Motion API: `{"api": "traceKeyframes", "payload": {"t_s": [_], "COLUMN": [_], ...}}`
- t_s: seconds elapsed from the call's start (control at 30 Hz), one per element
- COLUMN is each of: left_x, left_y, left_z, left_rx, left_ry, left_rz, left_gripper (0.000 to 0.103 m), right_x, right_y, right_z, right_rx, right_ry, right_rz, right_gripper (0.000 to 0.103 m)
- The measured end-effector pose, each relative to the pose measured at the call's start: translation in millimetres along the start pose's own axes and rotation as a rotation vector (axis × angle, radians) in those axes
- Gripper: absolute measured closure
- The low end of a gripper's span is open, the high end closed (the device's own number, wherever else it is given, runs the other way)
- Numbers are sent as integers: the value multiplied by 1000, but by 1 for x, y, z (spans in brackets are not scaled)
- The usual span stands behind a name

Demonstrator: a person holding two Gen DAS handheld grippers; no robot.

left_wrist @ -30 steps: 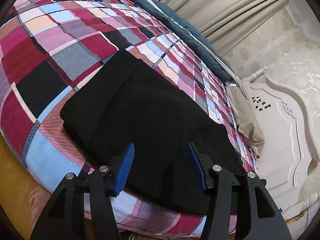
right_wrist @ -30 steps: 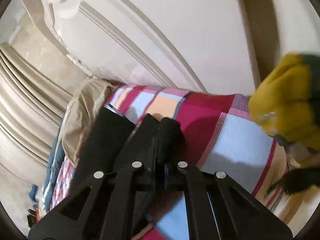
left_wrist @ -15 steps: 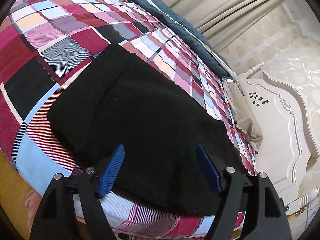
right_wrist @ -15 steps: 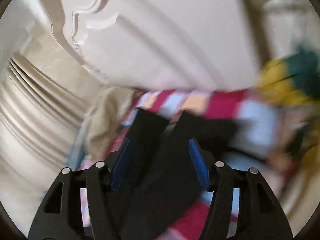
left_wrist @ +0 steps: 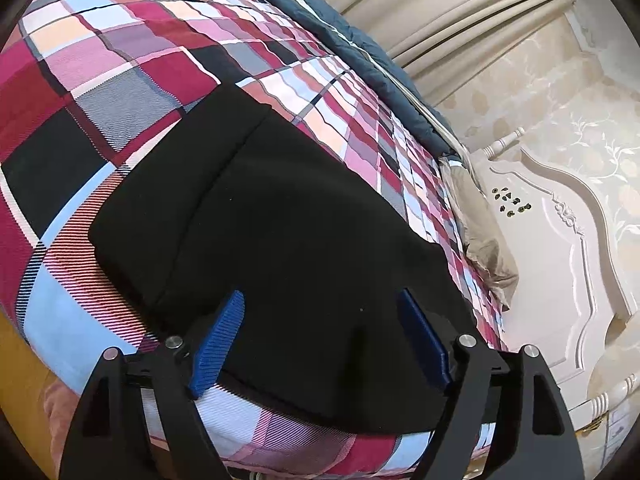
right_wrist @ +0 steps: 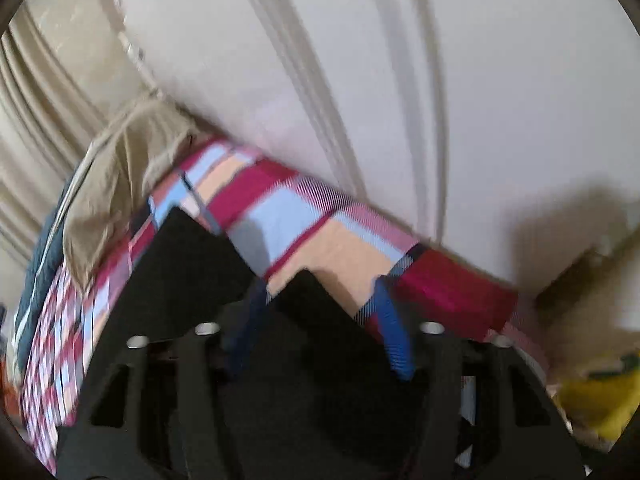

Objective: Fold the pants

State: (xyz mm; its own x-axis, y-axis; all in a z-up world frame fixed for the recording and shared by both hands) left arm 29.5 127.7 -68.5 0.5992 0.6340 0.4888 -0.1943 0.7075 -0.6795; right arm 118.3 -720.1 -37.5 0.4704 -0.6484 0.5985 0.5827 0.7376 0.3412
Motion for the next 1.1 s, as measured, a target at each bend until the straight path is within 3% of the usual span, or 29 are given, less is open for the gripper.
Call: {"api": "traceKeyframes", "payload": {"t_s": [0.1,0.2,0.27,0.4,0.53,0.67,0.7,0.77,0.93,1.0,1.1], "left_x": [-1,-2,-1,-1,-1,-1,-1,0,-1,-1,0], "left_y": [0,-1,0,2,2,1,1,-1,-2,-1,1], "left_z": [0,0,-1,-1,-1,-2,-2,-3,-3,-3,-3], "left_rx": [2,5,3,-4,-3,-4,-4,-4,-2,-11,-20], "left_ry": [-5,-8,-7,-11,-16,-17,-18,-20,-25,-24,-24], "left_rz": [-11,-12,-6,11,5,-6,-9,-16,-21,-15,-8], "left_gripper": [24,24,24,24,24,23,22,19,18,18,18], "right_x": [-9,-4,1,4,5,-3,-7,-14,-27,-29,-27], "right_y": [-2,0,-1,-2,-6,-2,1,8,13,11,13], "right_z": [6,10,12,-3,14,44,41,28,1,-6,-9], "right_rx": [-10,-11,-23,-37,-42,116,195,267,308,336,335], "right_ry": [-12,-70,-106,-85,-124,-172,-136,-60,6,-1,-23], "right_rz": [95,87,66,44,-52,-161,-202,-258,-360,-417,-436], "right_gripper": [92,95,96,95,86,74,73,73,72,63,63]}}
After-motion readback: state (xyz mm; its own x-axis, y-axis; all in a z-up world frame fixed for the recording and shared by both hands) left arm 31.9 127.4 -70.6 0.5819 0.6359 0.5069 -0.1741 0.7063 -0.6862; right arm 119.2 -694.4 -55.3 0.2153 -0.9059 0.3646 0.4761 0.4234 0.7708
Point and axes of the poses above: each gripper's, at about its wrist camera, not at the fingertips, and z roughly against the way its jaws point, y to its left, x to its top, the point moved 2 cm from there along -z, roughly the way its jaws point, and after that the axes turned 4 degrees about -y, right-handed, at the moved point
